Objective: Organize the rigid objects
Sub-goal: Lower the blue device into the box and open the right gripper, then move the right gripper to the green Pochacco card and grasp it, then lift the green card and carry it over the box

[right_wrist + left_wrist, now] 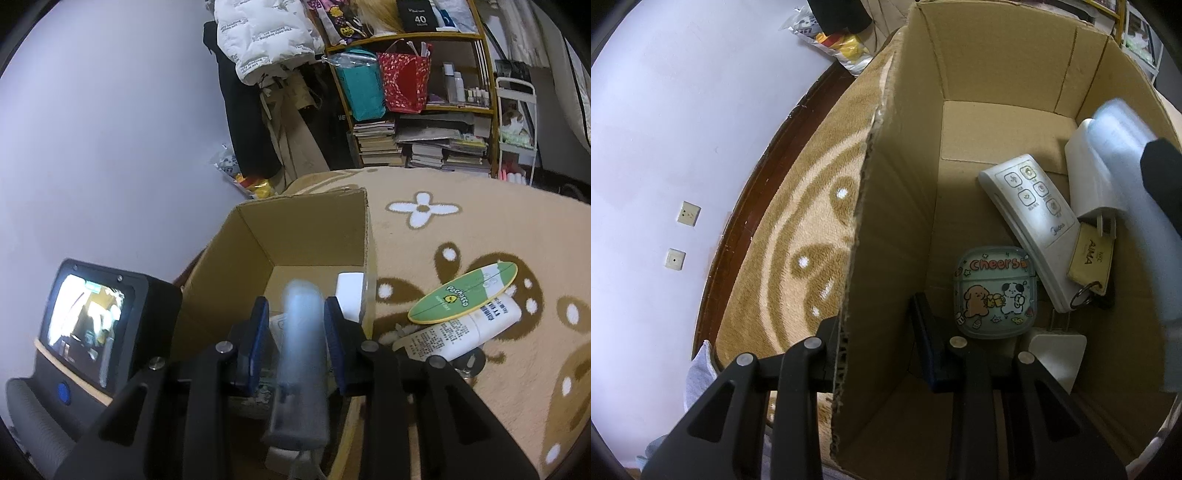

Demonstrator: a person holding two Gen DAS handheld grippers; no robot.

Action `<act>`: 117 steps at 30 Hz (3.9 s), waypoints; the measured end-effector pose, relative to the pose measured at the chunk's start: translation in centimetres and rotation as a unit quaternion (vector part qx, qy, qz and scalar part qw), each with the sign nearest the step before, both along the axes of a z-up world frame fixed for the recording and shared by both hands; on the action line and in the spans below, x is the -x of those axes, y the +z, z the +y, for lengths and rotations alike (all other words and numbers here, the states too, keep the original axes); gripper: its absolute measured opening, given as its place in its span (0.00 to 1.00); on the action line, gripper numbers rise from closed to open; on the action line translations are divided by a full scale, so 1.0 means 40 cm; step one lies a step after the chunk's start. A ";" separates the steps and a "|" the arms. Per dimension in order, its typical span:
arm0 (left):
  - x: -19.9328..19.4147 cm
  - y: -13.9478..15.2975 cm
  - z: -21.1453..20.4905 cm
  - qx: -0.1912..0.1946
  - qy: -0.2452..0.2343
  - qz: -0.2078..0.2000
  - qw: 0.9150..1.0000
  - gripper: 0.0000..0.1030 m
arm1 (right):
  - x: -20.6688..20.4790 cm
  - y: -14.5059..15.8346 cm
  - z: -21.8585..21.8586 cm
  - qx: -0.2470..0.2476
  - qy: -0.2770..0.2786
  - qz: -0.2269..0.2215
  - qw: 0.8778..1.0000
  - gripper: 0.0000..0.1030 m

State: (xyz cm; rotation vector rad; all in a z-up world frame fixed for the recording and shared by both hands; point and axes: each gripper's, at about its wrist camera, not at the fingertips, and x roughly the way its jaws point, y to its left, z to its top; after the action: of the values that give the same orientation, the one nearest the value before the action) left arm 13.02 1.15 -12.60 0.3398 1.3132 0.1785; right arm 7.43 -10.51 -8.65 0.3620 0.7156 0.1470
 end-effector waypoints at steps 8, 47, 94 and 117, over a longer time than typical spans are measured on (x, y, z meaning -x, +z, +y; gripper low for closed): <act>0.004 0.002 0.001 0.000 0.000 -0.001 1.000 0.28 | 0.005 0.017 -0.036 -0.009 -0.004 -0.002 1.000 0.46; 0.003 0.005 0.013 0.003 -0.001 0.000 1.000 0.28 | -0.223 -0.176 -0.382 0.086 -0.096 0.203 0.971 0.93; 0.002 0.004 0.011 0.001 -0.005 0.001 1.000 0.28 | -0.210 -0.010 -0.298 0.022 -0.114 0.070 0.991 0.07; 0.007 0.000 -0.008 -0.010 -0.011 0.000 1.000 0.28 | -0.109 0.221 -0.262 0.063 -0.105 -0.062 0.990 0.06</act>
State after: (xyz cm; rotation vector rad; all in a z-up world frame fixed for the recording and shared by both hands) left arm 12.76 0.81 -12.62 0.3708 1.3087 0.1737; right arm 11.80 -21.01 0.19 0.3019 0.5564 -0.0754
